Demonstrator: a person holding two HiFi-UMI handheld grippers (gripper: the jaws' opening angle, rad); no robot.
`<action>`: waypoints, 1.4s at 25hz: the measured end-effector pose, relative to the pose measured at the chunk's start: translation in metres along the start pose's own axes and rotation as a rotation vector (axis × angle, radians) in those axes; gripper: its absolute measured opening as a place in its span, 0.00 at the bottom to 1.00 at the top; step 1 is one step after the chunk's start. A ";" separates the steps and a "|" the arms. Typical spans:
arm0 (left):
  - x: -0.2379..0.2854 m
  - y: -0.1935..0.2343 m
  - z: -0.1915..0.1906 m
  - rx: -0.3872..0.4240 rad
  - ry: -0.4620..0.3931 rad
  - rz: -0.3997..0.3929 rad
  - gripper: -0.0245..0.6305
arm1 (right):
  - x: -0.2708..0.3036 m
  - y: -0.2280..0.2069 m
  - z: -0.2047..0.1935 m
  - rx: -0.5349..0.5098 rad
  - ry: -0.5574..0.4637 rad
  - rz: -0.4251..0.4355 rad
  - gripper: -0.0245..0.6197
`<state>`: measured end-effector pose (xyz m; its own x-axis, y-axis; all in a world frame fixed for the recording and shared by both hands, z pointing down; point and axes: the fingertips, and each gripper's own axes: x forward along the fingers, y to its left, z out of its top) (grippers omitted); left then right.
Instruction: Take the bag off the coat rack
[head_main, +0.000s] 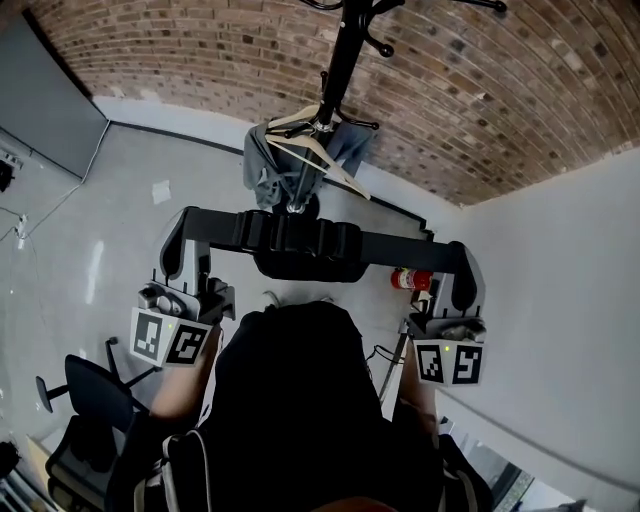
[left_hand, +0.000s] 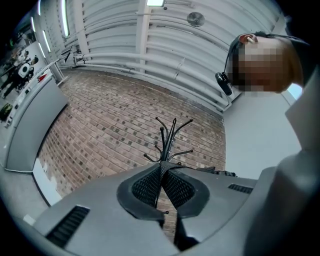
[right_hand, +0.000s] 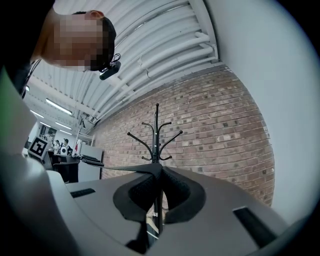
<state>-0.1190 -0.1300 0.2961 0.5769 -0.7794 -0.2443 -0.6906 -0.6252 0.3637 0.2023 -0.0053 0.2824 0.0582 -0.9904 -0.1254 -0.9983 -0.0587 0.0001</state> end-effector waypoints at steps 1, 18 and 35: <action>-0.003 -0.001 -0.001 -0.002 0.004 0.004 0.07 | -0.001 0.000 -0.002 -0.001 0.008 0.002 0.07; -0.050 0.015 0.017 0.141 0.006 0.080 0.07 | 0.006 0.035 -0.024 0.074 0.021 0.124 0.07; -0.059 0.046 0.019 0.137 0.007 0.110 0.07 | 0.024 0.061 -0.026 0.008 -0.020 0.151 0.07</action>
<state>-0.1929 -0.1138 0.3100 0.4974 -0.8434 -0.2029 -0.8025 -0.5362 0.2615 0.1428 -0.0358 0.3051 -0.0931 -0.9852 -0.1442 -0.9957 0.0923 0.0124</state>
